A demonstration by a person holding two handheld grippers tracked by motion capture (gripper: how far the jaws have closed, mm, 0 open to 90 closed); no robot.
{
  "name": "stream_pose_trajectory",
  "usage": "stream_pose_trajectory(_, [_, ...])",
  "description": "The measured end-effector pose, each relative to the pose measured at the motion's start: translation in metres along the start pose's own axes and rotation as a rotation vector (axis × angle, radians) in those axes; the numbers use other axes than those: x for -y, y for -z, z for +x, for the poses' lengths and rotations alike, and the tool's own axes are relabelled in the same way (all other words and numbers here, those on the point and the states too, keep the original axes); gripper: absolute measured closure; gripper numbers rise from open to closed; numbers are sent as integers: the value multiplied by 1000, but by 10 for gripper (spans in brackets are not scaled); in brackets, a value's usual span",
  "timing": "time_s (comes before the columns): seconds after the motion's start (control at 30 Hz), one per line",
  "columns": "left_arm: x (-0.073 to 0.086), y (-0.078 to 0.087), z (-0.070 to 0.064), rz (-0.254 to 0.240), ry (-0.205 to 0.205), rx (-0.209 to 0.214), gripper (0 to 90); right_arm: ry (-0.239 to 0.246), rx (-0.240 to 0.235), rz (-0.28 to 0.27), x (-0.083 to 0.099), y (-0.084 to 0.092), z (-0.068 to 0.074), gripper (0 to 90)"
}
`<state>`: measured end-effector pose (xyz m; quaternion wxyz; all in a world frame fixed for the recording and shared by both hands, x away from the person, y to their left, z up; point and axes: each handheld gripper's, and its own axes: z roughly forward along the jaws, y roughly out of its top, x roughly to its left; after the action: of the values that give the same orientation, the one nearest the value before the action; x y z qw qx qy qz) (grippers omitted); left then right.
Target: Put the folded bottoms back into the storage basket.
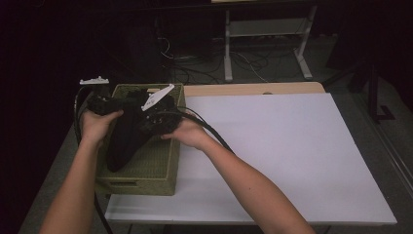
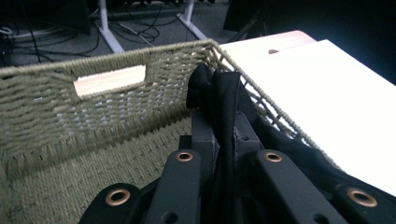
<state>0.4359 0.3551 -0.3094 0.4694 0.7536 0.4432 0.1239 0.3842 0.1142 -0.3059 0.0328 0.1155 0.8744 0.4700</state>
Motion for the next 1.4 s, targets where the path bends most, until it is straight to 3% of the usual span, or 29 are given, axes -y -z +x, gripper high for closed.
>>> stream_pose_trajectory(0.37, [15, -15, 7, 60, 35, -24, 832, -10, -16, 45, 16, -12, 2, 851])
stream_pose_trajectory(0.63, [20, -18, 11, 73, 48, -35, 831, -23, -21, 58, 21, -14, 1, 840])
stream_pose_trajectory(0.87, [24, -20, 14, 72, 50, -21, 830, -34, -65, 50, 21, -12, 2, 672])
stream_pose_trajectory(1.03, [25, -23, 15, 74, 54, -26, 830, -52, -61, 20, 19, -5, 0, 625])
stream_pose_trajectory(1.27, [26, -24, 18, 75, 58, -46, 826, -74, -58, -3, 18, 3, -2, 560])
stream_pose_trajectory(1.4, [27, -27, 19, 82, 54, -96, 805, -79, -55, -14, 19, 8, -3, 545])
